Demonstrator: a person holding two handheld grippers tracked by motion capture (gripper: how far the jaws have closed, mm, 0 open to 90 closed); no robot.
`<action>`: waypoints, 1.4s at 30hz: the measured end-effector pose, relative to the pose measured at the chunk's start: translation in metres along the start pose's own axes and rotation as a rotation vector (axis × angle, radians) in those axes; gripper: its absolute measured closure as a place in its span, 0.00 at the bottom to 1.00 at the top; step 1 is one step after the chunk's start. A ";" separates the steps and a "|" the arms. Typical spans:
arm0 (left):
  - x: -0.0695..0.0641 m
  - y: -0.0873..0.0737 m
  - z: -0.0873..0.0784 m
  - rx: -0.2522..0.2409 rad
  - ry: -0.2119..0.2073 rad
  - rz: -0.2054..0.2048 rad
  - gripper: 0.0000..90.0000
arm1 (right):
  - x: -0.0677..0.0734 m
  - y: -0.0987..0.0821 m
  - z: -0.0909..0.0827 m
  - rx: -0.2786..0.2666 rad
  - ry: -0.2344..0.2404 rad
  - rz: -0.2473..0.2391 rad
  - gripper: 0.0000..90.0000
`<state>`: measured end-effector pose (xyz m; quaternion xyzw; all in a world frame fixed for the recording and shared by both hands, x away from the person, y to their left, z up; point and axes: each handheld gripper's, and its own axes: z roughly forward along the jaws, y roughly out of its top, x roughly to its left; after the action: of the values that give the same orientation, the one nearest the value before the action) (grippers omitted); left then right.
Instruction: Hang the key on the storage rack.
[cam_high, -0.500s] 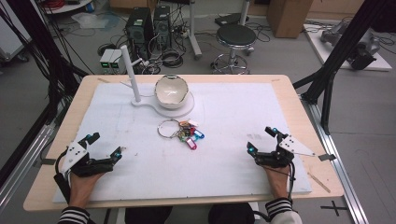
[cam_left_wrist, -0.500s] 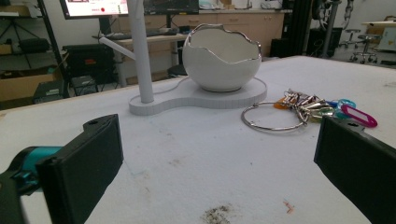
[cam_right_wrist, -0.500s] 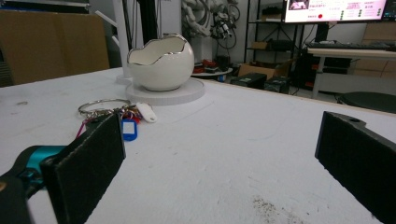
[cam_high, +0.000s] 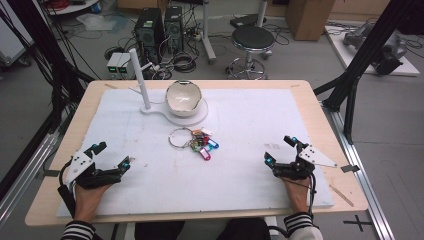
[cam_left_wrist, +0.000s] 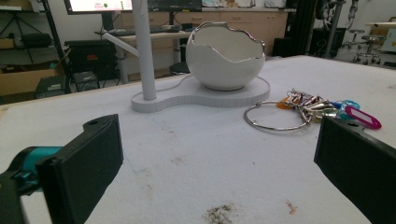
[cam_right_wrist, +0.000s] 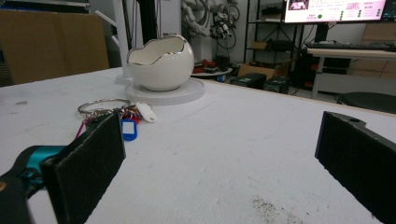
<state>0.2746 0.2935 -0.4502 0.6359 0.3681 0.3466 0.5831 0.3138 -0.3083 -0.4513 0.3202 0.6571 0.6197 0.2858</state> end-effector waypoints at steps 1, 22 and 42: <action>0.000 0.000 0.000 0.005 -0.003 -0.001 0.02 | 0.000 0.000 0.000 0.001 0.001 0.000 0.01; 0.000 0.065 0.032 0.273 -0.021 -0.065 0.02 | 0.000 0.000 0.000 -0.003 -0.002 -0.011 0.01; -0.027 0.130 0.111 0.529 -0.083 0.045 0.02 | 0.000 0.000 0.000 -0.005 -0.004 -0.005 0.01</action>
<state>0.3667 0.2096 -0.3301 0.7878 0.4075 0.2248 0.4035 0.3134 -0.3081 -0.4514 0.3191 0.6559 0.6199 0.2893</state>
